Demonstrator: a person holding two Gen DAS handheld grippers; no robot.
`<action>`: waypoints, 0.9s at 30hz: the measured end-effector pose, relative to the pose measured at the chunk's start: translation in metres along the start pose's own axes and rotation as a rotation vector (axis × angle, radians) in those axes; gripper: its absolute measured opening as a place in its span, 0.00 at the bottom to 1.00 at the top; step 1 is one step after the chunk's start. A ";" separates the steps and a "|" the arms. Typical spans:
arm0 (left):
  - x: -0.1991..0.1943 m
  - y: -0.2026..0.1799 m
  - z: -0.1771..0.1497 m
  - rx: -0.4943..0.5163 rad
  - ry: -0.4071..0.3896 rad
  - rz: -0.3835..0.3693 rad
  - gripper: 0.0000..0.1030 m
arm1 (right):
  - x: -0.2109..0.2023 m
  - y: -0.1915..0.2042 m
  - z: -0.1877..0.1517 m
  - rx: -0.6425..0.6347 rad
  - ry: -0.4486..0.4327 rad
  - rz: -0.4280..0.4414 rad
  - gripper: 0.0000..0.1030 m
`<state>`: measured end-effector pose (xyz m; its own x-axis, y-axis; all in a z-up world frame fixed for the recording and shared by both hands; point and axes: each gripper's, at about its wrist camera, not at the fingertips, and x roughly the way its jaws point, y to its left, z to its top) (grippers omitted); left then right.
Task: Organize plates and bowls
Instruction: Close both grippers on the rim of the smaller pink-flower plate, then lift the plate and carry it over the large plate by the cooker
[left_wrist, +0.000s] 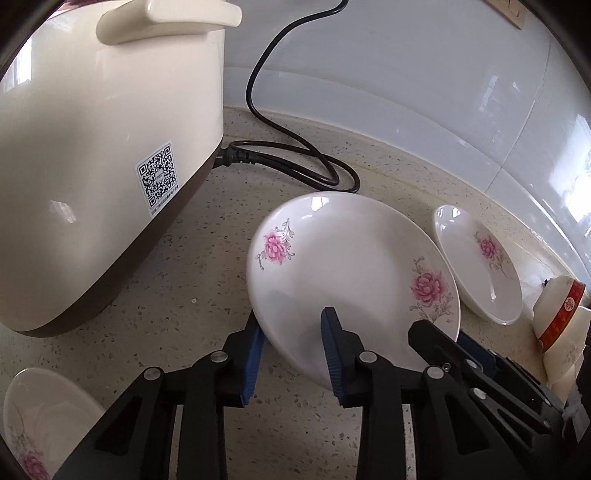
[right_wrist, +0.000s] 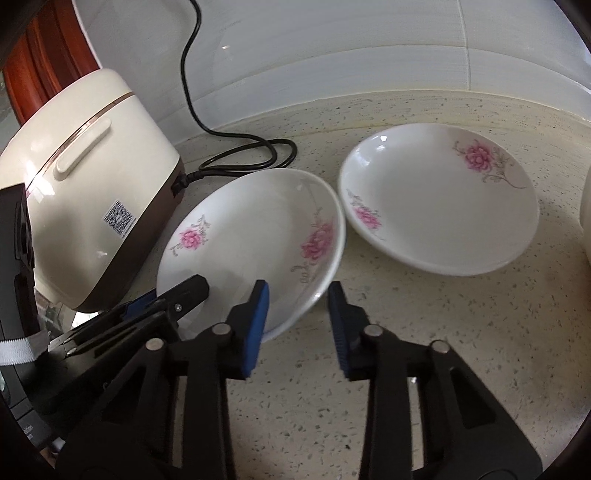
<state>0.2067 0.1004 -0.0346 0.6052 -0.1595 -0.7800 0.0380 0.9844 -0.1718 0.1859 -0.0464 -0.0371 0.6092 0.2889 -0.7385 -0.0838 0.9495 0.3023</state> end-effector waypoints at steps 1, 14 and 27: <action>0.000 0.000 0.000 0.001 -0.002 -0.001 0.30 | 0.000 0.000 -0.001 -0.001 -0.001 -0.003 0.33; -0.006 0.000 -0.004 0.001 -0.017 0.006 0.25 | -0.002 0.002 -0.002 -0.005 -0.007 -0.014 0.33; -0.024 -0.002 -0.006 0.022 -0.073 0.012 0.23 | -0.013 0.005 -0.004 -0.024 -0.050 -0.023 0.32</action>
<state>0.1875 0.1020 -0.0188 0.6624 -0.1425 -0.7355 0.0477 0.9878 -0.1484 0.1743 -0.0445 -0.0288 0.6501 0.2608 -0.7136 -0.0880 0.9588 0.2702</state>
